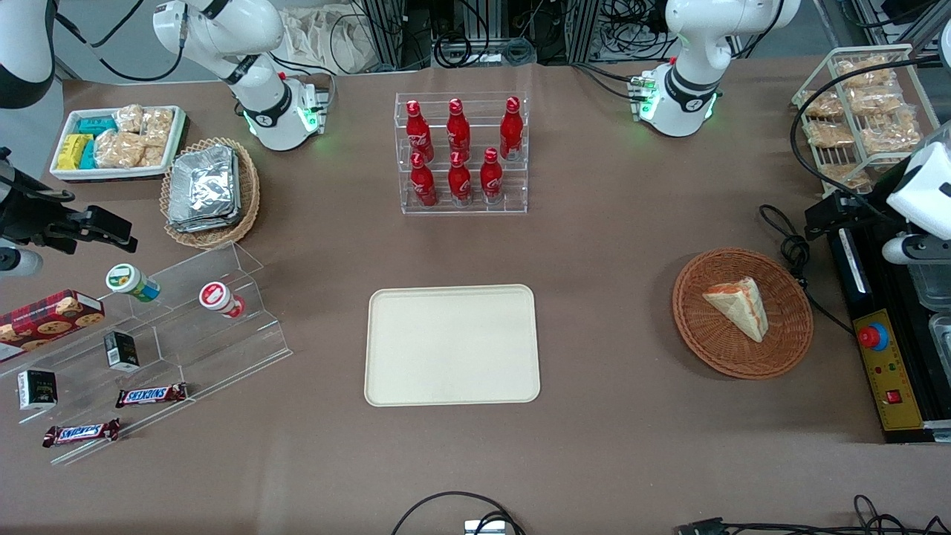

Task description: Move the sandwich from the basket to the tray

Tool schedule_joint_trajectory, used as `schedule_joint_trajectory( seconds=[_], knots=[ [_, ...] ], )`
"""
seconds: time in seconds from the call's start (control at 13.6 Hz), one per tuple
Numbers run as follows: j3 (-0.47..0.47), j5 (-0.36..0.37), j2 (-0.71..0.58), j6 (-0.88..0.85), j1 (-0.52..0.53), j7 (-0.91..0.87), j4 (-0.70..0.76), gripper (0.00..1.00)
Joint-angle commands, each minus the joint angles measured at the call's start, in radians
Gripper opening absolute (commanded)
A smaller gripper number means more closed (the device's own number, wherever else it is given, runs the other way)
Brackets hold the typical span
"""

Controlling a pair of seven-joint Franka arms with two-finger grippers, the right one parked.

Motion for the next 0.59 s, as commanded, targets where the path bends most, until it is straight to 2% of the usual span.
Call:
schedule_joint_trajectory(
  seconds=[0.0,0.29,0.52],
  knots=[
    [-0.001,-0.007,0.003,-0.012,-0.002,-0.001,0.012,1.00],
    [0.005,-0.017,0.012,-0.009,0.005,-0.014,0.006,1.00],
    [0.007,-0.017,0.006,0.067,0.007,-0.131,-0.075,1.00]
  ],
)
